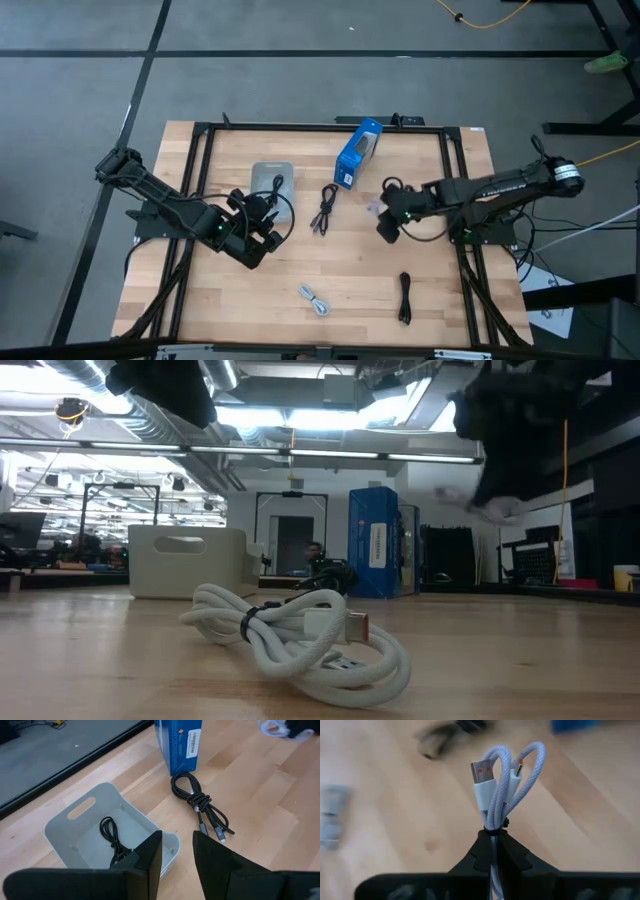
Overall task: Pick and place USB-C Cables
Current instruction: Put the purple charger cable into the white bin
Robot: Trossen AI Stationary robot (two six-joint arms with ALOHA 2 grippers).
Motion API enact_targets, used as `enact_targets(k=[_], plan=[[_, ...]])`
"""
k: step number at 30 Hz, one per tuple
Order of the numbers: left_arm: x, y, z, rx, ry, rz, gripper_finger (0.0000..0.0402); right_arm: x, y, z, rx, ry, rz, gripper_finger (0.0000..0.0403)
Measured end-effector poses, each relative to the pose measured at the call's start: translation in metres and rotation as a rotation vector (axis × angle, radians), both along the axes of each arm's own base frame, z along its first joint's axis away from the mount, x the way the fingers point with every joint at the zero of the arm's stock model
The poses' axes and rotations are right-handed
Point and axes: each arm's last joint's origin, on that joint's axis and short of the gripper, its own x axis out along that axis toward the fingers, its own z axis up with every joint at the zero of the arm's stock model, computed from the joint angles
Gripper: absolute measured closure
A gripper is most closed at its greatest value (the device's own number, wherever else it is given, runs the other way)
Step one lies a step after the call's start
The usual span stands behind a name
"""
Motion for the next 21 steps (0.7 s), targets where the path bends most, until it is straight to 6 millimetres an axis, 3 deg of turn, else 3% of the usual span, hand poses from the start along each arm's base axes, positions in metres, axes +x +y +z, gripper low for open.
enact_targets(k=[10,16,21], plan=[[0.000,0.000,0.000,0.002,0.005,-0.005,0.0298,0.032,0.015,0.018,-0.058,-0.364,0.177,0.0390],[-0.009,-0.010,0.006,0.052,-0.013,-0.064,0.0298,0.062,0.000,0.013,-0.124,-0.517,0.181,0.0390],[-0.018,-0.021,0.010,0.123,-0.062,-0.084,0.0298,0.094,-0.026,0.005,-0.074,-0.604,0.220,0.0390]])
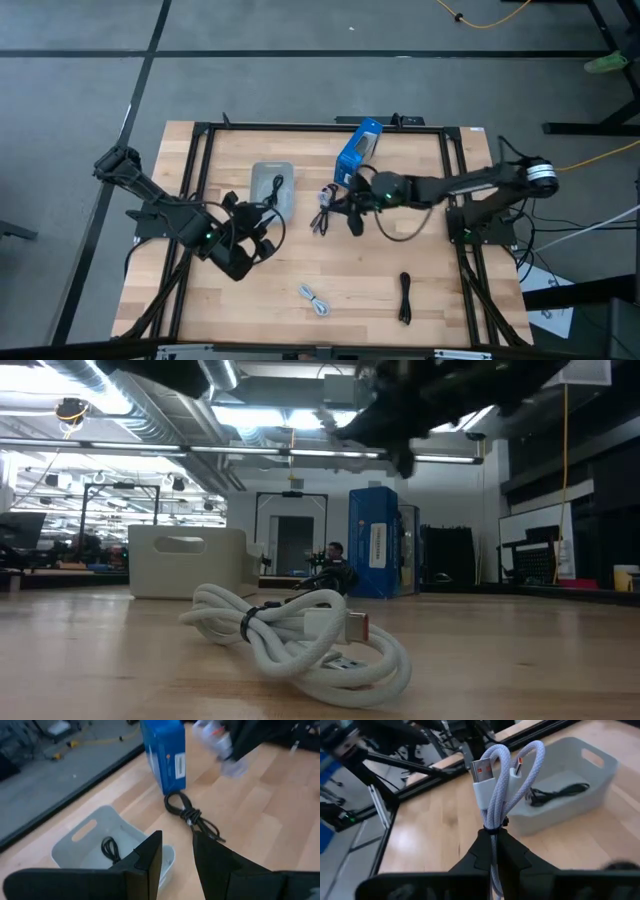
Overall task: Pick and place USB-C Cables
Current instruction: Put the purple charger cable into the white bin
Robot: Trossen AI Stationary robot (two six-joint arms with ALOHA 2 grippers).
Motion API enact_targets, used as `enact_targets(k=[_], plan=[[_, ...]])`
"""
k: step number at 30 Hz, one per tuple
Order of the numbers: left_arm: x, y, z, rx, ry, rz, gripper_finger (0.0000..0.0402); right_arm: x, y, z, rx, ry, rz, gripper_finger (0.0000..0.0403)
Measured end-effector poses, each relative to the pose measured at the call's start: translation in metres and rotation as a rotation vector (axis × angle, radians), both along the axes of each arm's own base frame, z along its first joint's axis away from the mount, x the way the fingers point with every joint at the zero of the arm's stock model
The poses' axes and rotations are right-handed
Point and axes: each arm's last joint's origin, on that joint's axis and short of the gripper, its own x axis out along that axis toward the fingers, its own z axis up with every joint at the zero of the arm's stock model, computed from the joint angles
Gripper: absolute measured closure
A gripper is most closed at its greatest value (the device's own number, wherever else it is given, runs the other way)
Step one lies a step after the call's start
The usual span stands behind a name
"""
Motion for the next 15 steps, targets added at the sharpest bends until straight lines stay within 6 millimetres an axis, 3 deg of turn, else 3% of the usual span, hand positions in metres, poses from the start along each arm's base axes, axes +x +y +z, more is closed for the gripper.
enact_targets(k=[9,15], plan=[[-0.002,-0.004,0.001,0.015,-0.010,-0.012,0.0298,0.083,-0.022,0.001,-0.067,-0.035,0.197,0.0391],[-0.002,-0.004,0.001,0.013,-0.007,-0.013,0.0298,0.127,-0.037,-0.011,-0.113,0.001,0.197,0.0389]])
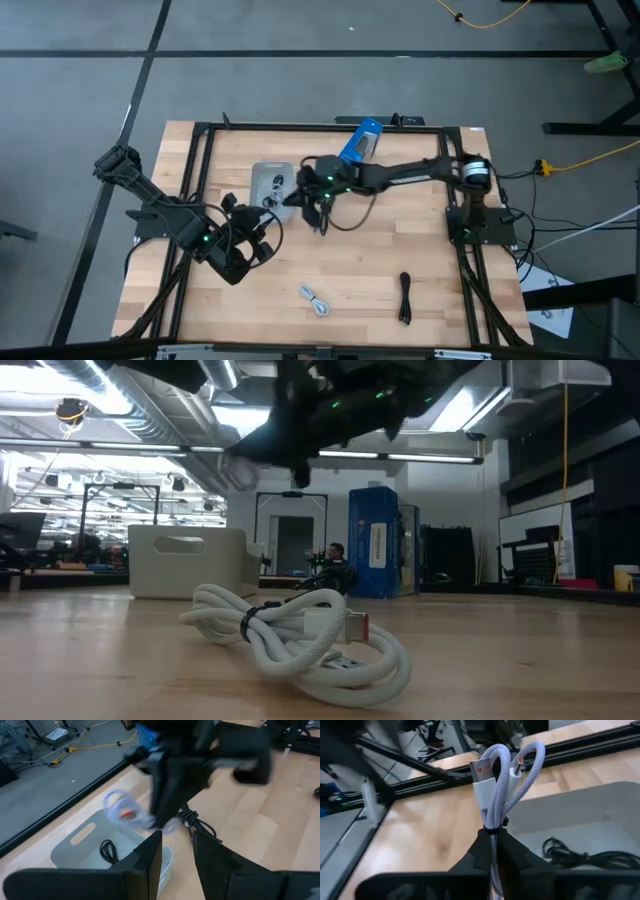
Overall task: Pick and place USB-C Cables
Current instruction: Put the purple charger cable into the white bin, then put the bottom black charger cable into the white bin
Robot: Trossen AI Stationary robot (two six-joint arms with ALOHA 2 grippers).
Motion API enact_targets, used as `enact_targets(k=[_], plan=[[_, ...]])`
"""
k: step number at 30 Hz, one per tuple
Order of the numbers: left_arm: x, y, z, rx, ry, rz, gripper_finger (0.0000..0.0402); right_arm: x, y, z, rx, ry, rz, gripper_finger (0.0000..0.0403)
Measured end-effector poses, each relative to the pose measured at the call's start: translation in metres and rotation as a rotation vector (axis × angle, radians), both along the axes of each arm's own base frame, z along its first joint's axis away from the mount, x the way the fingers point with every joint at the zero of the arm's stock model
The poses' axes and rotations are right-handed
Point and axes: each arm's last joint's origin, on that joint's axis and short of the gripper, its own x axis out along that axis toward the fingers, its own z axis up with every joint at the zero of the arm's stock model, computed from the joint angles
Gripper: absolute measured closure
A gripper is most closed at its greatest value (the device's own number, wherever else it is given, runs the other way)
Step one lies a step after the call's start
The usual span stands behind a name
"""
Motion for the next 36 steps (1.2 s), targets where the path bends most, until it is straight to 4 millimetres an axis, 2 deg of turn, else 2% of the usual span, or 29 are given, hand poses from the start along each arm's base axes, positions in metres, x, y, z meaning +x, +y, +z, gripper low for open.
enact_targets(k=[4,8,17,27,30,33,36], plan=[[0.000,0.000,0.000,-0.001,0.001,-0.001,0.0298,0.019,-0.012,-0.008,0.011,0.000,-0.020,0.0372],[0.000,0.000,0.000,-0.004,0.003,-0.003,0.0298,0.030,-0.020,-0.011,0.019,-0.011,-0.023,0.0351],[0.000,0.000,0.000,-0.005,0.003,-0.002,0.0298,0.033,-0.036,0.005,0.058,-0.066,0.062,0.0315],[0.000,0.000,0.000,-0.005,0.003,-0.002,0.0298,0.033,-0.042,0.008,0.058,-0.073,0.054,0.0308],[0.000,0.000,0.000,-0.006,0.002,-0.002,0.0298,0.030,-0.047,0.013,0.087,-0.059,0.036,0.0308],[0.000,0.000,0.000,-0.011,0.004,-0.005,0.0298,0.015,-0.055,0.028,0.124,0.006,0.057,0.0308],[0.000,-0.001,0.000,-0.017,0.006,-0.008,0.0298,-0.009,-0.058,0.033,0.193,0.216,0.077,0.0310]])
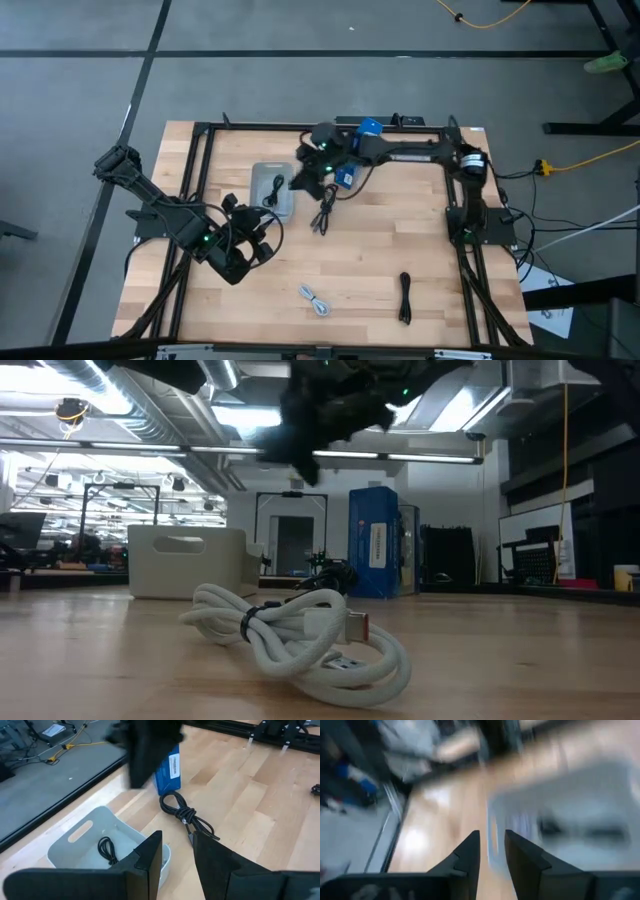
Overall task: Pick and place USB-C Cables
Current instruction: Put the bottom black charger cable into the white bin
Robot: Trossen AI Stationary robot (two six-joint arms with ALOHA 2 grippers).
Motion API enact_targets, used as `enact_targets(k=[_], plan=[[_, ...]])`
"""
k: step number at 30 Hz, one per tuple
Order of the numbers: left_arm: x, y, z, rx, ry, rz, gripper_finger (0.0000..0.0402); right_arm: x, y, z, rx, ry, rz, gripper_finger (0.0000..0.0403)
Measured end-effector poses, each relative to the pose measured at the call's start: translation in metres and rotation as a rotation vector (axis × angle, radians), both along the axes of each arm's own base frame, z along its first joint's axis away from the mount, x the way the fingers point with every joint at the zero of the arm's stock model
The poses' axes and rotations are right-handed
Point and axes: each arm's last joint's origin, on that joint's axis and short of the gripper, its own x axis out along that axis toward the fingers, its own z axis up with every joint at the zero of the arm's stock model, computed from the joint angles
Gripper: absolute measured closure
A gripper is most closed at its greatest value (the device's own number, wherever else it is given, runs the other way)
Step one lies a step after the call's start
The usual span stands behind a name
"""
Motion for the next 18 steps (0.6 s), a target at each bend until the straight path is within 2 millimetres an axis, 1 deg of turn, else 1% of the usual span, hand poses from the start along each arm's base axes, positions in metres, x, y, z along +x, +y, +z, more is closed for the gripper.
enact_targets(k=[2,3,5,8,12,18], plan=[[0.000,0.000,0.000,0.000,0.000,0.000,0.0298,-0.021,0.005,-0.005,0.011,0.203,0.040,0.0311],[0.000,0.000,0.000,0.000,0.000,0.000,0.0298,-0.033,0.012,-0.007,0.013,0.307,0.077,0.0311],[0.000,0.000,0.000,0.000,-0.001,0.000,0.0298,-0.054,0.029,-0.008,0.021,0.505,0.149,0.0311],[0.000,0.000,0.000,0.004,-0.003,0.002,0.0298,-0.075,0.055,-0.005,-0.009,0.743,0.136,0.0312],[0.000,0.000,0.001,0.019,-0.014,0.012,0.0298,-0.086,0.092,0.000,-0.115,0.913,0.017,0.0312],[0.000,0.000,0.001,0.014,-0.015,0.011,0.0298,-0.108,0.157,-0.002,-0.324,1.014,-0.058,0.0312]])
